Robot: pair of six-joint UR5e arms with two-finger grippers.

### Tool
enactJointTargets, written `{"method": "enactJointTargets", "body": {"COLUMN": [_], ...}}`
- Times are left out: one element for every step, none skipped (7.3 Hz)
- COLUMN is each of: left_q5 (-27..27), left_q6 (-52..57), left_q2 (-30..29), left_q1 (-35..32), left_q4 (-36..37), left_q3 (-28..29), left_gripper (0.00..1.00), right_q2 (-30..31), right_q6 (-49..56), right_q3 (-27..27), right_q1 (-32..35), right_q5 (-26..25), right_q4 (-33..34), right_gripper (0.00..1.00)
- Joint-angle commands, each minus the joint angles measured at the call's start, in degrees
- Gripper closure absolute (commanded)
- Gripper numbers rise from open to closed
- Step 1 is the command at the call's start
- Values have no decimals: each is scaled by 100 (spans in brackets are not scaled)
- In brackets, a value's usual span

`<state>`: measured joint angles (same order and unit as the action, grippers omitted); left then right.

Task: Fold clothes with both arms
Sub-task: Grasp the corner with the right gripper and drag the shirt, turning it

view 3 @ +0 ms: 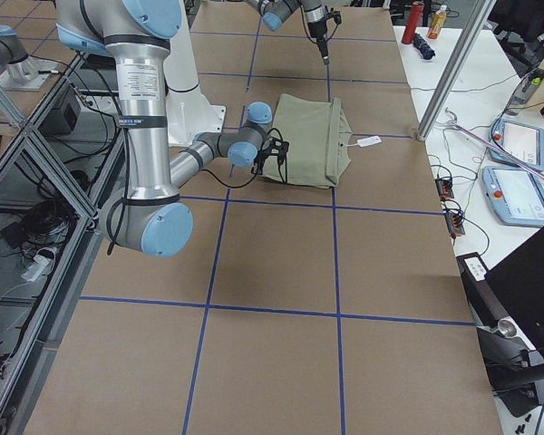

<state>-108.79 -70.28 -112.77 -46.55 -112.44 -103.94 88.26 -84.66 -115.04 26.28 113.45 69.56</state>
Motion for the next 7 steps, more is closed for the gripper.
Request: {"method": "enactJointTargets", "body": {"left_q5": [68,77,77,77,69,60,51], "left_q6": [-3,-3,6,6,6,-3,-20], "left_q2": [-8,-8,-8,-26,-35,-35,-26], "left_q1": [15,24,24,24,32,154,408], "left_q4": [3,3,3,12,12,12,20], "left_q3": [-29,-82,-100,-109,-109,-144,-153], "left_gripper": [0,0,0,0,0,0,0], "right_q2": [890,1260,1403,1387,1369,1317,1264], "right_q6": [-322,-523,-960,-1322,-1377,-1395,-1404], "right_q3": [-796,-1140,-1326,-1345,-1406,-1529,-1565], "right_q1": [-857,-1418,-2033,-2439,-2548,-2462,-2156], "right_q5": [20,20,11,11,-33,-33,-77], "right_q4": [-3,-3,-3,-3,-3,-3,-12], "right_gripper": [100,100,100,80,1,0,0]}}
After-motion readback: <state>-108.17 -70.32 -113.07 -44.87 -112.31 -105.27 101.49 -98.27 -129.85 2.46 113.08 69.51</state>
